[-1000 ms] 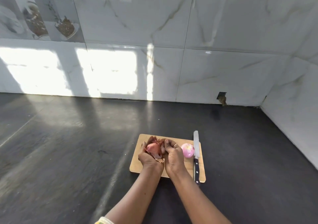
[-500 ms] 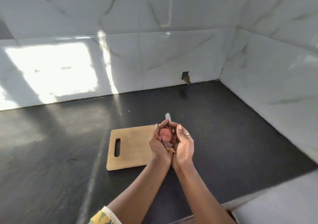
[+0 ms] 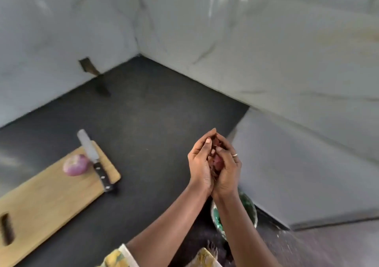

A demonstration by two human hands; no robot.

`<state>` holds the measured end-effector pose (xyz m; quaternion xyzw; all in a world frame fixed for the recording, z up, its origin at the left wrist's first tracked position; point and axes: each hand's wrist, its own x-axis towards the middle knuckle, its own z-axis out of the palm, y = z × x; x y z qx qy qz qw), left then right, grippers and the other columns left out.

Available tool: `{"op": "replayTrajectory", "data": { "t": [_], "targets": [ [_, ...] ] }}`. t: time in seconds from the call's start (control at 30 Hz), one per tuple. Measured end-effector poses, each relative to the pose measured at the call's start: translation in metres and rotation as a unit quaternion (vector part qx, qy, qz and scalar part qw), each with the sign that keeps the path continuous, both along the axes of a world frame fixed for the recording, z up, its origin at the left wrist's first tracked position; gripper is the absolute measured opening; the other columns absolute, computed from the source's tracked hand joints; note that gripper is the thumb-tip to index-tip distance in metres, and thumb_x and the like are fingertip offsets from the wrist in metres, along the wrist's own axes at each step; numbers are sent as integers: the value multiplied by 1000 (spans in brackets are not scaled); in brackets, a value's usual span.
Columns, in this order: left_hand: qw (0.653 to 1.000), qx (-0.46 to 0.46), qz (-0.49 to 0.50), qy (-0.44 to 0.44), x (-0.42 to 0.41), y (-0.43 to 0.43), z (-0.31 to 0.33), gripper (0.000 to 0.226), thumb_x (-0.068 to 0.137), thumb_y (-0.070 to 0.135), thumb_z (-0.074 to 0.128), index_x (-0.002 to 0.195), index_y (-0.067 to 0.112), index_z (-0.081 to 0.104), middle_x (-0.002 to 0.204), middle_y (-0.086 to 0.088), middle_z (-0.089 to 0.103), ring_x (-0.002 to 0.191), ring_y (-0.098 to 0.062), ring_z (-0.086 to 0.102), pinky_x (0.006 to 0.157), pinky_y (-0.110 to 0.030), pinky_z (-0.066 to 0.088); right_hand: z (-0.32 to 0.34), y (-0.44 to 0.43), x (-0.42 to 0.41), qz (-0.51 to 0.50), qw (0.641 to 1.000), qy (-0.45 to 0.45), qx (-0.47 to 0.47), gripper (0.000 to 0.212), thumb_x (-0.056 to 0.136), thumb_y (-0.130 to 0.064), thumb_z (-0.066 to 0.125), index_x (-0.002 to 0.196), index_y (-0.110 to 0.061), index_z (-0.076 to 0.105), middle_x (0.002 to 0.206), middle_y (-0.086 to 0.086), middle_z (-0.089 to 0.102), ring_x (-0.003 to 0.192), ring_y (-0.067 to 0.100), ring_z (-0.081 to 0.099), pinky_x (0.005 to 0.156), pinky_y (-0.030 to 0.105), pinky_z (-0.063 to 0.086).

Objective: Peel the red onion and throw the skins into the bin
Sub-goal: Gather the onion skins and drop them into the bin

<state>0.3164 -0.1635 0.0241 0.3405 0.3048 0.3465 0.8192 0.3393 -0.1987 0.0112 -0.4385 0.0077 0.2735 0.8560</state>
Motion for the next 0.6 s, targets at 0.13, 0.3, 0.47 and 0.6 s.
{"op": "replayTrajectory", "data": {
  "t": [0.13, 0.3, 0.47, 0.6],
  "targets": [
    [996, -15, -66, 52, 36, -54, -36, 28, 94, -1, 41, 88, 5, 67, 82, -11, 70, 75, -23, 65, 68, -26, 54, -48, -56, 29, -81, 995, 58, -17, 32, 90, 4, 42, 105, -5, 69, 110, 16, 70, 105, 24, 66, 90, 30, 52],
    [976, -86, -119, 163, 60, -103, -124, 26, 93, 4, 41, 94, 4, 67, 89, -11, 70, 81, -19, 68, 68, -22, 55, -137, -112, 51, -140, 969, 200, -38, 23, 92, -6, 50, 100, -4, 71, 101, 15, 72, 95, 24, 69, 80, 31, 55],
    [934, -220, -139, 246, 79, -128, -218, 32, 98, 20, 34, 91, 9, 63, 90, -11, 63, 77, -16, 66, 65, -24, 53, -237, -138, 65, -184, 910, 371, -25, 29, 96, -12, 45, 85, -8, 71, 97, 15, 70, 83, 26, 70, 80, 37, 57],
    [904, -274, -138, 297, 98, -136, -284, 39, 100, 30, 29, 86, 9, 59, 81, -15, 60, 75, -24, 59, 68, -32, 50, -304, -147, 78, -198, 891, 409, -24, 19, 94, -19, 50, 88, -8, 64, 88, 12, 72, 95, 29, 63, 107, 47, 39]
  ]
}}
